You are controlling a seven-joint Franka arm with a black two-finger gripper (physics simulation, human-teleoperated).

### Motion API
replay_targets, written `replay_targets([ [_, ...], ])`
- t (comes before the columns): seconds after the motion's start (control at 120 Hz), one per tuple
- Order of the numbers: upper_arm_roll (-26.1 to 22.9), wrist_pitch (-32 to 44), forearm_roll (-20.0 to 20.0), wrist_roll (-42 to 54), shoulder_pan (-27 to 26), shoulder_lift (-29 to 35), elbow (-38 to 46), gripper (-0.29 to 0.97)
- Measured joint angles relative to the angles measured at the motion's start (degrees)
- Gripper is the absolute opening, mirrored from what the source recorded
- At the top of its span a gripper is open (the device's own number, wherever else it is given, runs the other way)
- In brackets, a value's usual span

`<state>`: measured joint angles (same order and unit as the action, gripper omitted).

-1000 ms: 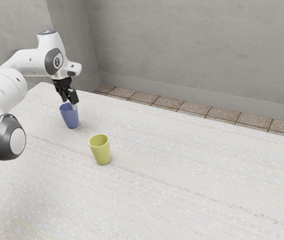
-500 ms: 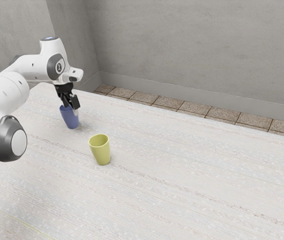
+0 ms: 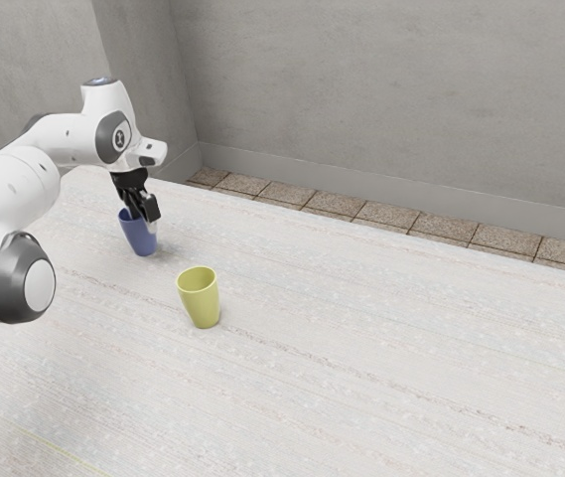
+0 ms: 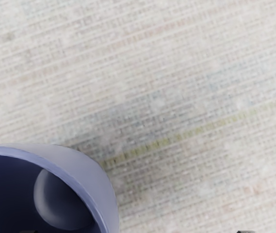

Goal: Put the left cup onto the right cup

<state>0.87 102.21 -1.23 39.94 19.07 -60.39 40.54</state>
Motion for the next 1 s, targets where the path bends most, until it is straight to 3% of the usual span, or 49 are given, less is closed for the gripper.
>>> replay_targets([
  [0.475, 0.1, 0.8, 0.0, 0.1, 0.0, -0.4, 0.0, 0.35],
  [1.0, 0.3, 1.1, 0.0, 0.1, 0.1, -0.4, 0.1, 0.29],
])
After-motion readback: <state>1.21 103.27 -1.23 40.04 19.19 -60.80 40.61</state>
